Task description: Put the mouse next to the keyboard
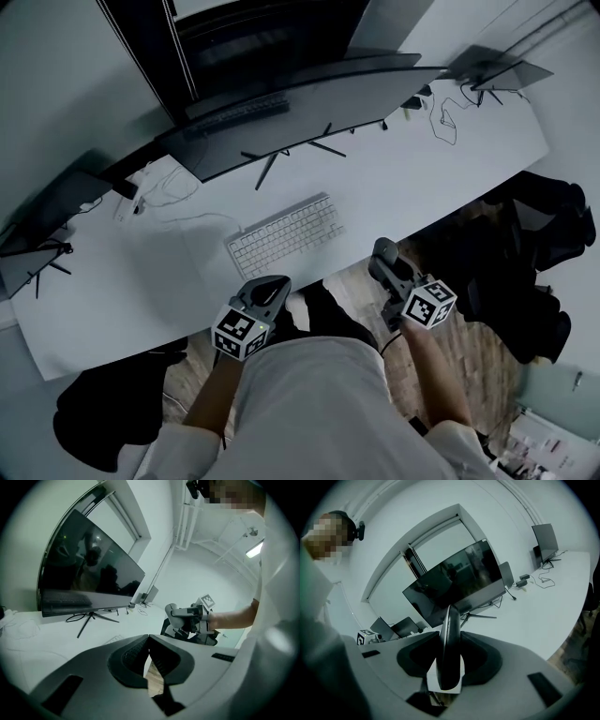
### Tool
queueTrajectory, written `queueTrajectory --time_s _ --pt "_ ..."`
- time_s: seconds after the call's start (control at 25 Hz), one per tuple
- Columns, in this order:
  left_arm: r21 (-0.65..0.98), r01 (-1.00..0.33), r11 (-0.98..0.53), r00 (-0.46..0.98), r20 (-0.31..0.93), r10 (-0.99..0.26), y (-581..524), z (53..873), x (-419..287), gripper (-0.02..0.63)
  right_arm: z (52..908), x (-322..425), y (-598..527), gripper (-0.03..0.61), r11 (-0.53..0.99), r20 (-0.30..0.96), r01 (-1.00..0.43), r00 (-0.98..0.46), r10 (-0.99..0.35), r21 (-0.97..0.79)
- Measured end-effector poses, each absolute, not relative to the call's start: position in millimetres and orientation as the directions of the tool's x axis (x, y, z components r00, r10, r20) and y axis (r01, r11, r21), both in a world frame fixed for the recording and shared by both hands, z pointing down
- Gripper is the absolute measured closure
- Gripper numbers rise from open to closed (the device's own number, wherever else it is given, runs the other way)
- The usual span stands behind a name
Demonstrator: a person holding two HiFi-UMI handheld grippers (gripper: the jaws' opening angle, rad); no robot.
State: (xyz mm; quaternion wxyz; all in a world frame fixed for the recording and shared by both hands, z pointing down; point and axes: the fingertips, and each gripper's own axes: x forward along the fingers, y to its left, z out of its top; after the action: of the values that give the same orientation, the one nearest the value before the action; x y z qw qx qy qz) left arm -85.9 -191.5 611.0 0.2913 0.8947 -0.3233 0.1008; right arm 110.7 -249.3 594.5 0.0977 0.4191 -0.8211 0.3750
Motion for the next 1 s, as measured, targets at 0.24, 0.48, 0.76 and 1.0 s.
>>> queueTrajectory --time_s 0.24,0.48,0.76,1.0 --pt "0.467 -0.678 -0.568 0.733 0.369 -0.571 -207 614 -73 0.597 624 118 -276 0.426 0.398 0.518 -0.744 -0.663 -0.540 -0.537" --pt "0.480 -0.708 -0.518 0.701 0.387 -0.600 -217 624 -56 0.597 667 125 -294 0.426 0.406 0.564 -0.721 -0.693 -0.450 -0.561" --pt "0.485 -0.755 -0.442 0.643 0.415 -0.644 -230 637 -42 0.597 717 130 -316 0.426 0.425 0.611 -0.701 -0.710 -0.350 -0.572" --pt "0.483 -0.785 -0.387 0.603 0.451 -0.658 -236 651 -31 0.597 763 136 -337 0.426 0.436 0.655 -0.707 -0.696 -0.293 -0.556"
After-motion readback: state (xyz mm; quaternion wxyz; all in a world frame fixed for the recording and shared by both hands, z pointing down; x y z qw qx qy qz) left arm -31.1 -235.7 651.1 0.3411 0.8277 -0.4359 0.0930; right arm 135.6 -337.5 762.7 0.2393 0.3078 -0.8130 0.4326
